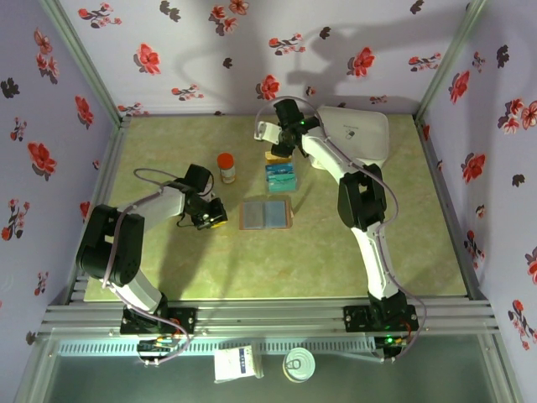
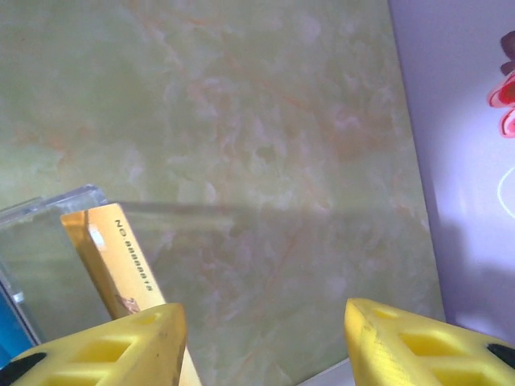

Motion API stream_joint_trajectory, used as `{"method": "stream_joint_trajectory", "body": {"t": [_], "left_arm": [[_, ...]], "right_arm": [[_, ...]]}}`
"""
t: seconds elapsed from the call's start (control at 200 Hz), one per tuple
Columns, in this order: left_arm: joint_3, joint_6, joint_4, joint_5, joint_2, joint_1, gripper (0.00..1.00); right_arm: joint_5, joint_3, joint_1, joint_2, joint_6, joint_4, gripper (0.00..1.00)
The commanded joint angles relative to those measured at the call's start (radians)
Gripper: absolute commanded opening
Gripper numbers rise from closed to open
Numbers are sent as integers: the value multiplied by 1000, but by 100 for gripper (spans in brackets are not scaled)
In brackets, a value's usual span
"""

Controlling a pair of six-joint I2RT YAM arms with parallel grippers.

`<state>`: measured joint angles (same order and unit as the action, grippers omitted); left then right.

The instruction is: Take the credit cards out of the card holder

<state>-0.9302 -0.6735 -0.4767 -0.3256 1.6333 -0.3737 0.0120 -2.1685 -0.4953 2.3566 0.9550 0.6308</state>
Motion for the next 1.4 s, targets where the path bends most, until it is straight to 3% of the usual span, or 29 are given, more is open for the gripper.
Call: {"method": "stream_joint_trajectory", "body": {"t": [0.0, 0.48, 0.9, 1.085, 1.295, 1.395], "left_arm": [[-23, 17, -24, -13, 2, 9, 14], [-24, 17, -31, -14, 2, 9, 14], [-33, 8, 6, -45, 4, 9, 14], [-43, -3, 64, -90, 32, 3, 13], [-77, -15, 124, -112, 89, -27, 10], [-97, -26, 144, -123, 118, -43, 8]], "right_arm": [[19, -25, 9, -5, -35, -50, 56], [-31, -39, 12, 64, -30, 15, 56], [0, 44, 0, -117, -97, -25, 58], [21, 196, -30, -241, -327, -67, 58], [27, 479, -87, -424, -766, -182, 57], [-9, 586, -106, -487, -986, -196, 49]]}}
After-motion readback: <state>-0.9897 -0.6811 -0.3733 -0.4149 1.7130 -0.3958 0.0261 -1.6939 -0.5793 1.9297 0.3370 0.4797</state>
